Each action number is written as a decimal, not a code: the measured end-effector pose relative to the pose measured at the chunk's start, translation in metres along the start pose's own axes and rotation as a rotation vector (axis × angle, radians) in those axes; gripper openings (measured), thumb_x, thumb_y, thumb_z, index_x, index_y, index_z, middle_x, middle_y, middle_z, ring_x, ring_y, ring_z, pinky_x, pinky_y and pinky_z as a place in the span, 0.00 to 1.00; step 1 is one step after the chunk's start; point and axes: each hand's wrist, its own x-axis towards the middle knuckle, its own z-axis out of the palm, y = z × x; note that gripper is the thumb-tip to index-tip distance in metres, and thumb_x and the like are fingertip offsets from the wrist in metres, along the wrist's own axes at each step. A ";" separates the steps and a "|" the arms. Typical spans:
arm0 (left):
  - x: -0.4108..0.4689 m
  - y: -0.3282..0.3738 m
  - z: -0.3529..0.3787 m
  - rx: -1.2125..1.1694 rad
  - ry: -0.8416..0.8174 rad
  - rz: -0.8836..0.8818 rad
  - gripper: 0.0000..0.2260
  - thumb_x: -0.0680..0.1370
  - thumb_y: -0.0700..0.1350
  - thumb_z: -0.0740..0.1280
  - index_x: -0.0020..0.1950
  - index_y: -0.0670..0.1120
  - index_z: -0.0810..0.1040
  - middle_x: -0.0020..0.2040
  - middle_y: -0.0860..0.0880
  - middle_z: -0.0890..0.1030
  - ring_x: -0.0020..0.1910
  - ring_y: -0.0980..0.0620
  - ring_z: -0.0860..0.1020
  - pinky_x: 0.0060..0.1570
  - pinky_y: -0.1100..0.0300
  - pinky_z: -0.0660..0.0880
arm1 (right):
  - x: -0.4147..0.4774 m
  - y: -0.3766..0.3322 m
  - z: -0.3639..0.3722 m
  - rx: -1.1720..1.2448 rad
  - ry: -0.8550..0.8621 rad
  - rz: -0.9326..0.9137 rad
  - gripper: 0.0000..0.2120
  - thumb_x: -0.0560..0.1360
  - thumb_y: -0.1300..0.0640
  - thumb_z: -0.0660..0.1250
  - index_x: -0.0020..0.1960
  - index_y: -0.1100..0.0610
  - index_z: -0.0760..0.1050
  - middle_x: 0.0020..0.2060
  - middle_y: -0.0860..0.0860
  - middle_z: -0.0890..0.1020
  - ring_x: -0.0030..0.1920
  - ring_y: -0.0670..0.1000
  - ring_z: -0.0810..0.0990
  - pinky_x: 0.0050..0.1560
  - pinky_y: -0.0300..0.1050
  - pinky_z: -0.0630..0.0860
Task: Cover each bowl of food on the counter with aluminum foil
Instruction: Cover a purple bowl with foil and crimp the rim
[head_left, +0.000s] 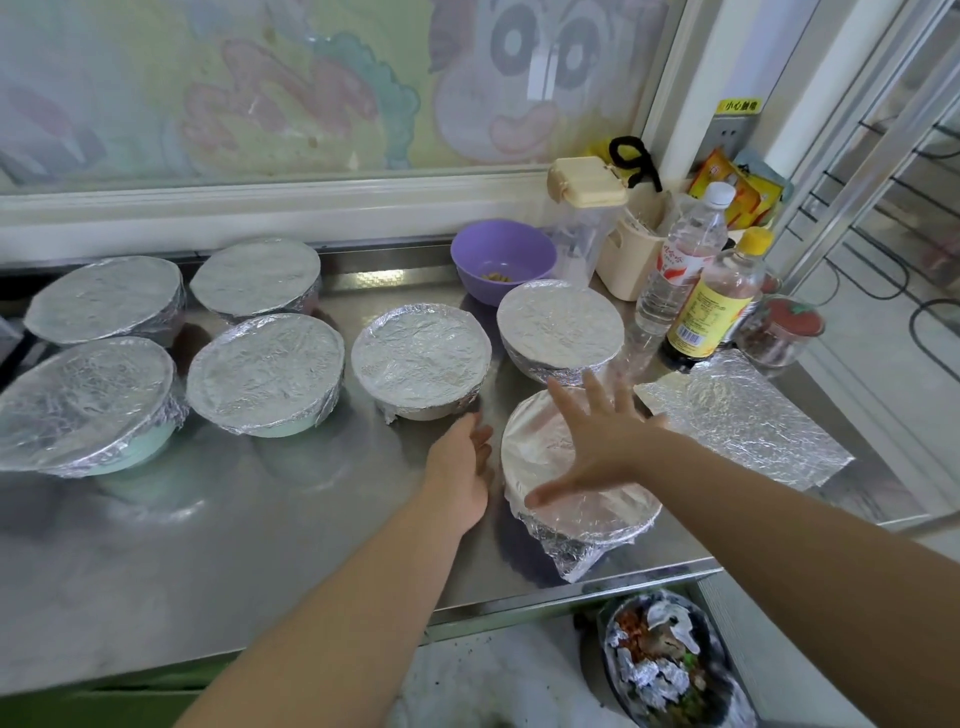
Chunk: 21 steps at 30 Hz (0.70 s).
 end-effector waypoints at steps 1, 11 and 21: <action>-0.002 -0.006 -0.006 0.028 0.022 0.008 0.13 0.82 0.46 0.63 0.64 0.44 0.76 0.55 0.46 0.79 0.55 0.46 0.77 0.52 0.55 0.74 | 0.002 -0.002 0.001 -0.008 -0.013 -0.043 0.72 0.51 0.19 0.70 0.76 0.36 0.24 0.76 0.49 0.24 0.76 0.65 0.26 0.66 0.86 0.44; -0.039 -0.033 -0.031 0.153 -0.128 -0.166 0.08 0.82 0.39 0.61 0.60 0.44 0.76 0.46 0.45 0.83 0.43 0.48 0.81 0.51 0.53 0.75 | 0.014 -0.007 0.007 -0.080 -0.100 -0.072 0.74 0.41 0.15 0.65 0.72 0.32 0.21 0.76 0.47 0.25 0.75 0.67 0.26 0.69 0.83 0.45; -0.043 -0.040 -0.045 0.228 -0.231 -0.092 0.12 0.79 0.35 0.67 0.62 0.43 0.76 0.48 0.44 0.83 0.53 0.48 0.81 0.66 0.46 0.71 | 0.010 -0.011 0.001 -0.124 -0.110 -0.064 0.72 0.45 0.18 0.65 0.74 0.32 0.24 0.78 0.50 0.27 0.76 0.70 0.30 0.65 0.87 0.49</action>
